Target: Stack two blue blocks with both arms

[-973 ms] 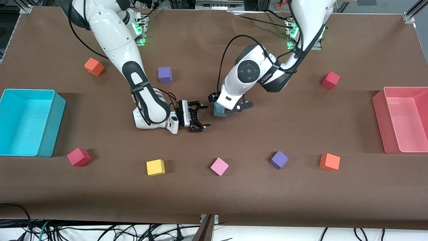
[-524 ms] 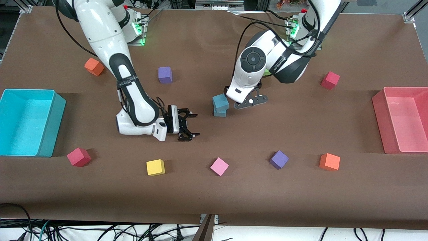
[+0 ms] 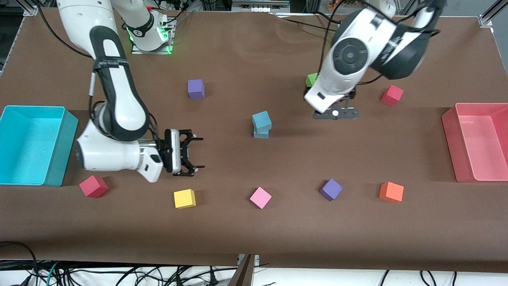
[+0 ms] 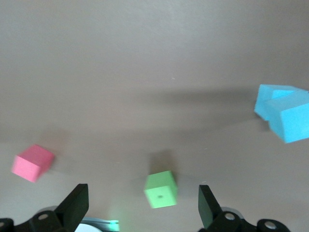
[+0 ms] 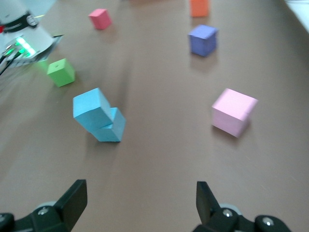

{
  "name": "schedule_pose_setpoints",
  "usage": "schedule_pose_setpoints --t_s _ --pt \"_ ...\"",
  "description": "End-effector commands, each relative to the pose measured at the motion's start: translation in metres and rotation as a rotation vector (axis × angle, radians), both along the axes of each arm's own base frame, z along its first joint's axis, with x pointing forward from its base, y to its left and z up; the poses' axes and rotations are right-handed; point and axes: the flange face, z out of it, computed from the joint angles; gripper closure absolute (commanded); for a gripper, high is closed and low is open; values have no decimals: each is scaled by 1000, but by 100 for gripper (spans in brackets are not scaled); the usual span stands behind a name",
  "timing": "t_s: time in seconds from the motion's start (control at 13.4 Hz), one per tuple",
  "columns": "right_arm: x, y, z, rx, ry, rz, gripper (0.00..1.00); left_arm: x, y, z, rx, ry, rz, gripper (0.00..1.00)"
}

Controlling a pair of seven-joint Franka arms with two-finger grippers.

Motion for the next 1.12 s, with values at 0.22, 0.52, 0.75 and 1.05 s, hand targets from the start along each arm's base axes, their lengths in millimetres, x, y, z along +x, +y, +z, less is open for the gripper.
schedule_pose_setpoints --t_s 0.22,0.52,0.75,1.05 --pt "23 7 56 -219 163 -371 0 1 138 73 -93 -49 -249 0" --pt "-2 78 43 -392 186 -525 0 22 206 108 -117 -126 -199 0" --pt "-15 64 22 -518 205 -581 0 27 207 119 -155 -156 -176 0" --pt "-15 -65 65 -631 161 -684 0 25 211 118 -148 -153 -169 0"
